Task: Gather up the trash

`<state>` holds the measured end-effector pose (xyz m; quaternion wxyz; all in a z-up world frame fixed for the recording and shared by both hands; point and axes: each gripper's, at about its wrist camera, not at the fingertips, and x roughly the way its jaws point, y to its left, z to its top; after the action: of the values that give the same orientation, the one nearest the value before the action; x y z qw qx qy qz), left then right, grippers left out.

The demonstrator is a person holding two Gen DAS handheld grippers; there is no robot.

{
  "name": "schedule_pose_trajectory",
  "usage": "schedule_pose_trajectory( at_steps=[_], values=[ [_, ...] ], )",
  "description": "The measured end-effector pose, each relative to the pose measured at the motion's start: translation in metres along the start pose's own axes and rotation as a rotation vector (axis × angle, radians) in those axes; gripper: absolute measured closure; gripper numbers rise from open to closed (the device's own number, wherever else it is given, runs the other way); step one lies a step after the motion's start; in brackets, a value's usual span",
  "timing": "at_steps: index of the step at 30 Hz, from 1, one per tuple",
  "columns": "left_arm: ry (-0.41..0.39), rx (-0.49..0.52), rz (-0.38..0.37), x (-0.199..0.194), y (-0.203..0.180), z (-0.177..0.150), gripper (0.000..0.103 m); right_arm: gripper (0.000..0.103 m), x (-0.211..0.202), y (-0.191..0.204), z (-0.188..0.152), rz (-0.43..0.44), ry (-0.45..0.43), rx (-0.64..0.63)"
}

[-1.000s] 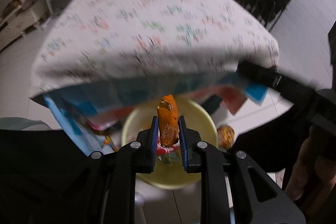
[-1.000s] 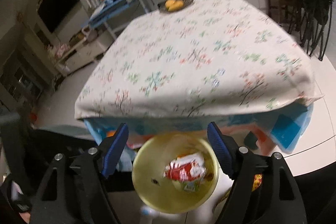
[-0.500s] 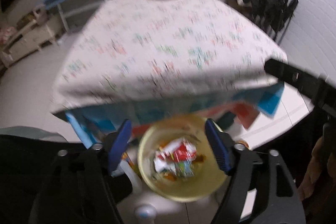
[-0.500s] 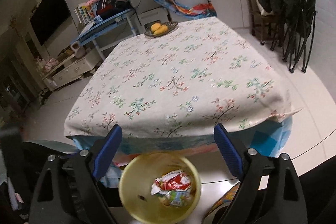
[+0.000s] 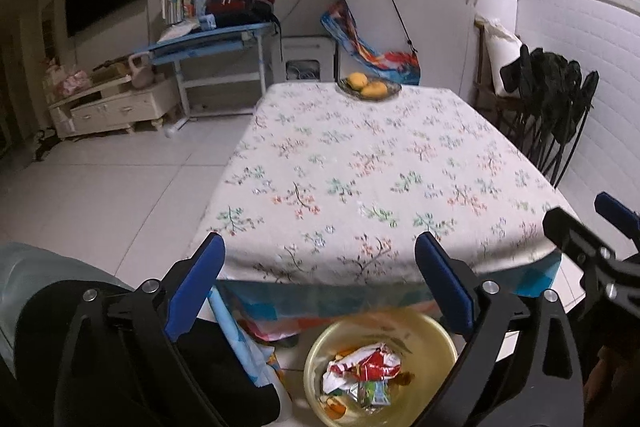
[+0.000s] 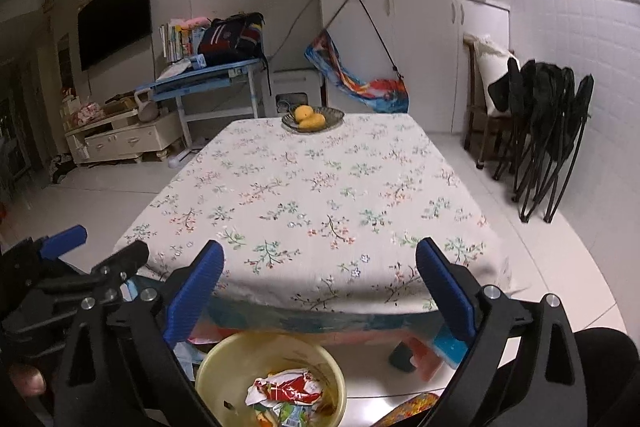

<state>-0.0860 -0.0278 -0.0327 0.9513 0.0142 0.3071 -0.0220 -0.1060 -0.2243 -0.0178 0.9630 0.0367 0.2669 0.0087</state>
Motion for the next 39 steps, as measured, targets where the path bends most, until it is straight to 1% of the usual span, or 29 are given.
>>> schedule_pose_trajectory(
  at_steps=[3,9,13,23,39],
  values=[
    [-0.027,-0.008,0.004,-0.004,0.001,0.003,0.010,0.010,0.000,-0.001,0.001,-0.006,-0.006,0.002],
    [-0.095,-0.012,0.007,-0.016,0.005,0.010,0.009,0.010,-0.008,-0.003,0.007,-0.021,-0.056,0.018],
    [-0.117,-0.021,0.007,-0.019,0.007,0.012,0.009,0.008,-0.013,-0.002,0.010,-0.030,-0.089,0.025],
    [-0.135,-0.017,0.007,-0.020,0.009,0.014,0.008,0.008,-0.009,0.006,0.013,-0.029,-0.096,-0.001],
    [-0.147,-0.019,0.022,-0.021,0.011,0.013,0.007,0.007,-0.006,0.005,0.010,-0.041,-0.078,0.004]
  ],
)
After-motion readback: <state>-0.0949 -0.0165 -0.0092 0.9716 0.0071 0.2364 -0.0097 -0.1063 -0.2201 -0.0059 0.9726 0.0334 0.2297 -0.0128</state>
